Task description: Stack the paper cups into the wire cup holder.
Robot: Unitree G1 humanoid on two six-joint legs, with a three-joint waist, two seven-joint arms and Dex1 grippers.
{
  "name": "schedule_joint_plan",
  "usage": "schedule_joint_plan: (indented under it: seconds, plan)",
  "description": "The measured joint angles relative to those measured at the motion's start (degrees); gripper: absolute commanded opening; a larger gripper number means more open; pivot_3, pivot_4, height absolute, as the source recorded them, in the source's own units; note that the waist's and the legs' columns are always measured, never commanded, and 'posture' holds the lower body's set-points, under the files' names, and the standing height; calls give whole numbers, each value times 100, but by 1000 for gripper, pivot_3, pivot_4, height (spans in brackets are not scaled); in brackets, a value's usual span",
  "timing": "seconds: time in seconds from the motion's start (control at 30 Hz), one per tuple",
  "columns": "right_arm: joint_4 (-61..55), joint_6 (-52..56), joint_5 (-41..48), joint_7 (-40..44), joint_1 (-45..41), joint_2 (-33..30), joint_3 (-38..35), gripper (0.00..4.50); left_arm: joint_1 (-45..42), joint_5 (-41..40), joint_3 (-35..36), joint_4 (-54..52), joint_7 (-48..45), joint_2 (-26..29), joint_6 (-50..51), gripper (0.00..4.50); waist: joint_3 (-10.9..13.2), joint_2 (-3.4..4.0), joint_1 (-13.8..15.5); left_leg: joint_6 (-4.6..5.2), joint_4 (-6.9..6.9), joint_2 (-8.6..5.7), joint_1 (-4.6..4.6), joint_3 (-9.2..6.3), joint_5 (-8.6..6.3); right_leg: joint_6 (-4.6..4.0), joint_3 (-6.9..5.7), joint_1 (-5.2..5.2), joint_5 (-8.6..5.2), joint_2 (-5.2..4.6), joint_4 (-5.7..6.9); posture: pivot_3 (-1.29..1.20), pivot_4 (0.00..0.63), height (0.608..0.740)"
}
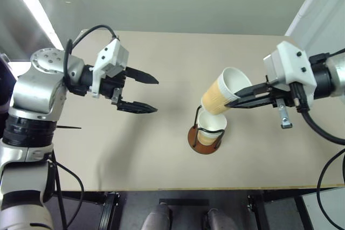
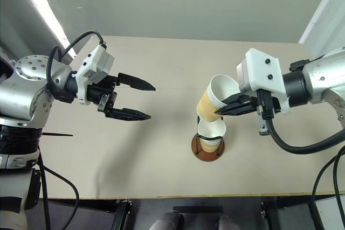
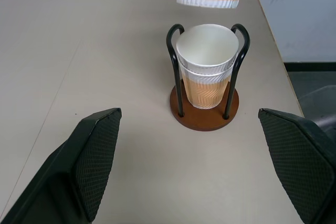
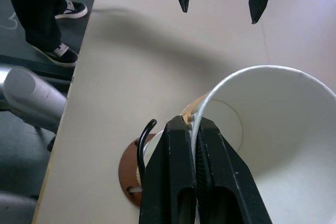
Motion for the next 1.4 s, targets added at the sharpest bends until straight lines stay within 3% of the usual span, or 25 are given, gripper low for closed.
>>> schedule_joint_plan:
  seconds: [0.4, 1.07, 1.17, 1.4]
  plan:
    - [-304, 77, -57, -188, 563, 106, 163, 27, 1, -4, 0, -23, 1, 0, 16, 4500, 0, 0, -2, 0, -1, 0, 0, 0, 0, 0, 0, 0, 0, -1, 0, 0, 150, 740]
    - [-50, -655, -844, -37, 1027, 105, 365, 27, -1, -6, 0, -107, -2, 33, 59, 4500, 0, 0, -3, 0, -1, 0, 1, 1, 0, 0, 0, 0, 0, -1, 1, 0, 150, 740]
    - [-68, -649, -844, -41, 1044, 137, 365, 604, -1, -5, 0, -107, 1, 33, 61, 4500, 0, 0, -3, 0, -1, 0, 0, 1, 0, 0, 0, 0, 0, -1, 0, 0, 150, 740]
    - [-85, -635, -843, -68, 1046, 241, 365, 3024, -1, -5, 0, -108, 15, 32, 61, 4500, 0, 0, -2, 0, -1, 0, 0, 1, 0, 0, 0, 1, 0, -1, 0, 0, 150, 740]
